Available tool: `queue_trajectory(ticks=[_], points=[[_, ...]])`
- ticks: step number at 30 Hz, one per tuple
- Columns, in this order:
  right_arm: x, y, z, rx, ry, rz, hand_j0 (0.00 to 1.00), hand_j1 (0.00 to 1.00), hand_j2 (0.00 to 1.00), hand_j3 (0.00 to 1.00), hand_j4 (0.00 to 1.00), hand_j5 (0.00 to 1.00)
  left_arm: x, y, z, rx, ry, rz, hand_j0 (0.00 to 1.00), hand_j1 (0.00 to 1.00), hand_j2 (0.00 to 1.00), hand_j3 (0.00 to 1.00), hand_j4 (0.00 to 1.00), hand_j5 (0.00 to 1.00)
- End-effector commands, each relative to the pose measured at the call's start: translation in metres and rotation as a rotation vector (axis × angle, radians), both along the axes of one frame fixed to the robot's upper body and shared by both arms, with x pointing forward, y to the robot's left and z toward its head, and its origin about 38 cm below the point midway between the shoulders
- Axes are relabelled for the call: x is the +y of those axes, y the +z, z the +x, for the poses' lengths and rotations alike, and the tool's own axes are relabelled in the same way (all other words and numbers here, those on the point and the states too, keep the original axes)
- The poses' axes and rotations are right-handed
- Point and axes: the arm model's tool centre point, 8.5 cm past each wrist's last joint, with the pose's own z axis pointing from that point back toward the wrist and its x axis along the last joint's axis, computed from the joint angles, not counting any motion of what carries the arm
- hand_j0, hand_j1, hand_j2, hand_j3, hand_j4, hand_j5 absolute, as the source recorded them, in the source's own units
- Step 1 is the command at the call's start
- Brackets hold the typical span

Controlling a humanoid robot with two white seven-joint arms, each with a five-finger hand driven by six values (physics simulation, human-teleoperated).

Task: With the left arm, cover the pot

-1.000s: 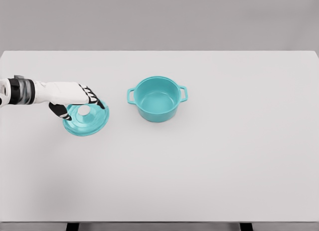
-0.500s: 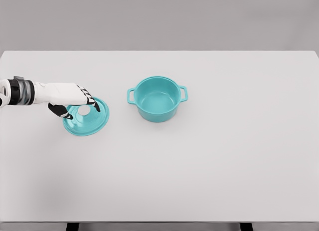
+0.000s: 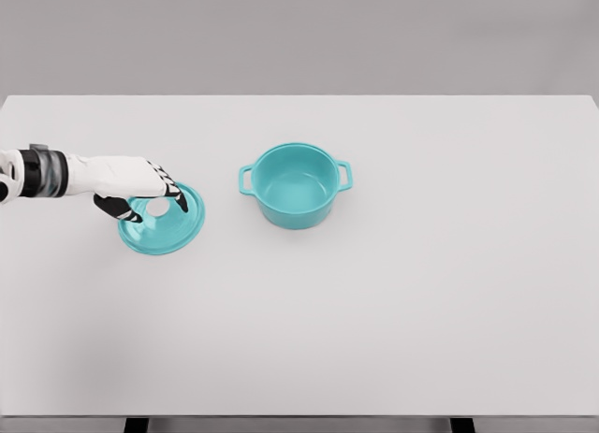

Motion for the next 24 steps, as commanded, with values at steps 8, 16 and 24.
queue_trajectory(ticks=[8, 16, 24], points=[[-0.0003, 0.0, -0.0004, 0.001, 0.0, -0.001, 1.0, 1.0, 1.0, 1.0, 1.0, 1.0, -0.0003, -0.0035, 0.0015, -0.002, 0.002, 0.019, 0.74, 0.74, 0.74, 0.74, 0.74, 0.74], [-0.0001, 0.0, 0.0001, -0.001, 0.0, 0.0, 1.0, 1.0, 1.0, 1.0, 1.0, 1.0, -0.0014, -0.0047, 0.0009, 0.0, -0.001, 0.019, 0.61, 0.61, 0.61, 0.61, 0.61, 0.61], [0.0, 0.0, 0.0, 0.0, 0.0, 0.001, 1.0, 1.0, 1.0, 1.0, 1.0, 1.0, -0.0014, -0.0053, 0.0004, 0.001, -0.003, 0.022, 0.54, 0.54, 0.54, 0.54, 0.54, 0.54]])
